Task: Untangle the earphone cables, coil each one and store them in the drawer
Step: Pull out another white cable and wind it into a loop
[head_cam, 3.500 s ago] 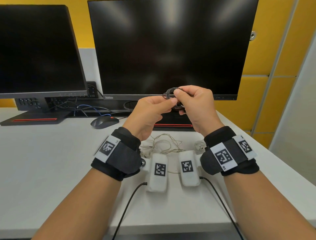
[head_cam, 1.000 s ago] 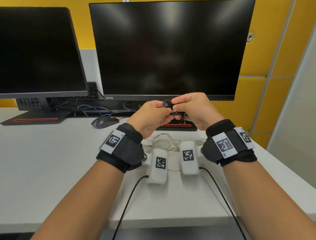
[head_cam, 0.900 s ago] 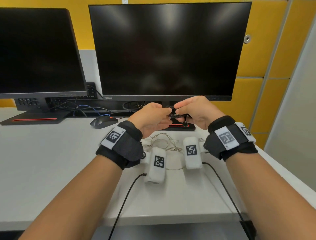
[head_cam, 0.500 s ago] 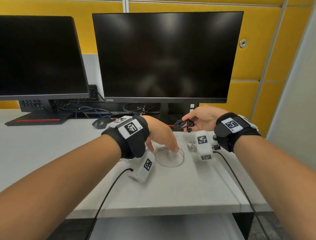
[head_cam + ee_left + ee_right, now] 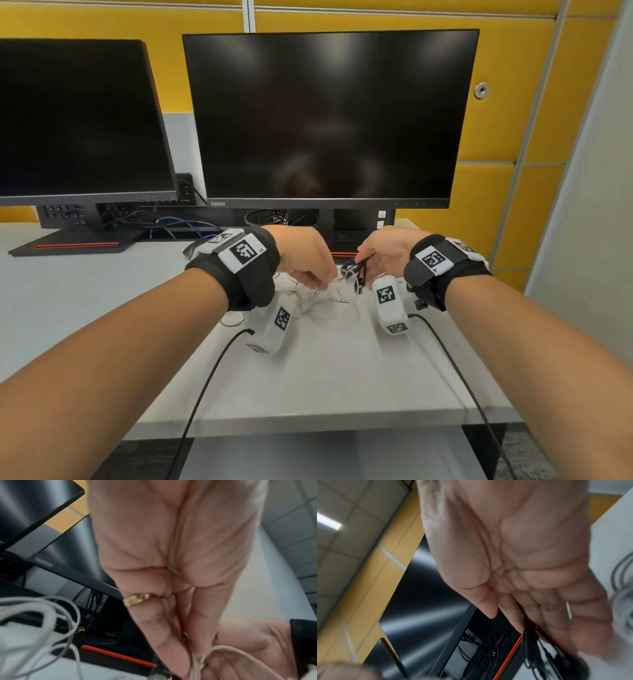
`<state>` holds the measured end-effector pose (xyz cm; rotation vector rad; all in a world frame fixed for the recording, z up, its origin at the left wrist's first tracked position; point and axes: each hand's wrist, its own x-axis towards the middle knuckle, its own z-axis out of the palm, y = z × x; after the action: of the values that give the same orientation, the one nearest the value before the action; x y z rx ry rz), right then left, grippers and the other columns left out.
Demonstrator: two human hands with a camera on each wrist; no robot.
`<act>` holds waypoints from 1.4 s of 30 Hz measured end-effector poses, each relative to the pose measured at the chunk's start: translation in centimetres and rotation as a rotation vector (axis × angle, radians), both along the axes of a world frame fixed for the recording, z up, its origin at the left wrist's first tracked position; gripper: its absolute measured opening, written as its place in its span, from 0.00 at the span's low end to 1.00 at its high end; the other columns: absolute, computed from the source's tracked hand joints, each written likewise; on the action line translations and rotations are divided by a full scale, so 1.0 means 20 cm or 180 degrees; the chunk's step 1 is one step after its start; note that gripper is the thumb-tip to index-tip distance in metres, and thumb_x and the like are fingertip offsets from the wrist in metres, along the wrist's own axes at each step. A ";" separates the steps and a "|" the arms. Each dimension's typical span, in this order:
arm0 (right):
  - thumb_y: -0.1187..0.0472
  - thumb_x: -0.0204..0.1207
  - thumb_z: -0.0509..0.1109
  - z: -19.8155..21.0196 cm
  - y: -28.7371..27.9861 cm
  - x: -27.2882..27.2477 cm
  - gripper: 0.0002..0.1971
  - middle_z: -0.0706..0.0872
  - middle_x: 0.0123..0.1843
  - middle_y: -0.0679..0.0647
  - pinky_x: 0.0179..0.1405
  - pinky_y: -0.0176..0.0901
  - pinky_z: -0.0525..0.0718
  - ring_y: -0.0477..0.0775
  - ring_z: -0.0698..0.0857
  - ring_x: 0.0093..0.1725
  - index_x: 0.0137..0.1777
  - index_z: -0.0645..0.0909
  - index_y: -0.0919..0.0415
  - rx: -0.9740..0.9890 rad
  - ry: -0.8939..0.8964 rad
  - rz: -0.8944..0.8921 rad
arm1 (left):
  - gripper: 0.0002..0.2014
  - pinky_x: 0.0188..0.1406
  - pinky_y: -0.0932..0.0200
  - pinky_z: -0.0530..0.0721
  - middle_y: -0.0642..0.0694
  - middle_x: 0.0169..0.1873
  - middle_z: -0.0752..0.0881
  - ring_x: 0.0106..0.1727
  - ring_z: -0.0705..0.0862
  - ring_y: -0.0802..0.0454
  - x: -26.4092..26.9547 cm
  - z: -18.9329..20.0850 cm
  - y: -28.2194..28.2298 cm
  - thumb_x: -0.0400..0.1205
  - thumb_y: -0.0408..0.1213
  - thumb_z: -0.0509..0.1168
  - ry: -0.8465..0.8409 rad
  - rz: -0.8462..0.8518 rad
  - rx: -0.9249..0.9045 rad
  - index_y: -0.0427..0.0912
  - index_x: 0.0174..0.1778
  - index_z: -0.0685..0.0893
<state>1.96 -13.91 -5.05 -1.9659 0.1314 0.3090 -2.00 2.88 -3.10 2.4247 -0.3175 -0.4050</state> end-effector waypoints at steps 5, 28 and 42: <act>0.74 0.82 0.60 0.02 0.02 -0.02 0.21 0.73 0.76 0.71 0.35 0.42 0.82 0.54 0.80 0.38 0.75 0.69 0.76 -0.0475 -0.0123 0.0230 | 0.06 0.50 0.58 0.89 0.41 0.43 0.91 0.46 0.90 0.49 -0.01 0.11 0.01 0.79 0.26 0.69 -0.0584 0.0154 -0.0313 0.37 0.46 0.90; 0.59 0.88 0.55 0.28 0.11 -0.17 0.14 0.81 0.31 0.52 0.32 0.36 0.74 0.45 0.77 0.29 0.45 0.79 0.62 0.0644 -0.0974 0.0257 | 0.09 0.39 0.63 0.85 0.48 0.35 0.85 0.34 0.83 0.59 -0.07 0.27 0.06 0.80 0.42 0.70 -0.1148 0.0298 -0.1759 0.40 0.49 0.84; 0.58 0.82 0.67 0.26 0.16 -0.14 0.08 0.84 0.41 0.50 0.36 0.36 0.77 0.47 0.81 0.39 0.55 0.85 0.58 -0.0177 -0.1720 0.0245 | 0.09 0.52 0.58 0.85 0.53 0.42 0.88 0.45 0.87 0.57 -0.05 0.26 0.08 0.88 0.39 0.55 -0.1579 0.0191 -0.3149 0.48 0.48 0.81</act>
<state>-0.84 -10.68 0.06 -2.0440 -0.2875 -0.1845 -2.99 4.48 2.18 1.5078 -0.5055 0.3417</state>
